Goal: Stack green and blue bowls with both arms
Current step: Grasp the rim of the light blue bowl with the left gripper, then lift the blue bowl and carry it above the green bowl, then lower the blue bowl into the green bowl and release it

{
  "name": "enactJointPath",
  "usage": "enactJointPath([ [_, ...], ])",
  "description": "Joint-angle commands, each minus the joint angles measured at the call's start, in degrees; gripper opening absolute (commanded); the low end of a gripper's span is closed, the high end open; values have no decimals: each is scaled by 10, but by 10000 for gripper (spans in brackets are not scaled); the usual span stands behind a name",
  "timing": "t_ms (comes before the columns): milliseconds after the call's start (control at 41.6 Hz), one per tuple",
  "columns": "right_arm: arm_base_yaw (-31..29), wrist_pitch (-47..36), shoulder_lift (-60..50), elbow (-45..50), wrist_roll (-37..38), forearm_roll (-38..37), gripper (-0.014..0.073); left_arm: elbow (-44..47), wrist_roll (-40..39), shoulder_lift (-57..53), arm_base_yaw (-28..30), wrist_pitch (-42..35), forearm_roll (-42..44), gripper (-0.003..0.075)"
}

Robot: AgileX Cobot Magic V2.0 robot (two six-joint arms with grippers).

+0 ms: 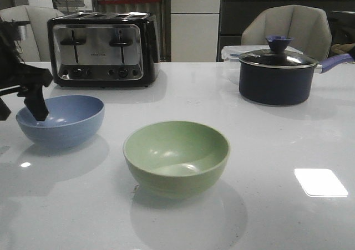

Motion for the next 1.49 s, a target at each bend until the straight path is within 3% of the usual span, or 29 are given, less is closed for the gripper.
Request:
enactJointPath([
  [0, -1, -31, -4, -16, -5, 4, 434, -24, 1, -13, -4, -33, -11, 427],
  [289, -1, -31, -4, -16, -5, 4, 434, -28, 1, -7, -4, -32, -12, 97],
  [602, -1, -31, -4, -16, -5, 4, 434, -27, 13, -114, -8, 46, -39, 93],
  [842, -1, -31, -4, -16, -5, 4, 434, -27, 46, -199, -76, 81, -67, 93],
  [1203, -1, -31, -4, -16, -5, 4, 434, -27, 55, -176, -228, 35, -73, 93],
  [1468, -1, -31, -4, -16, -5, 4, 434, -27, 55, -113, -253, -13, -105, 93],
])
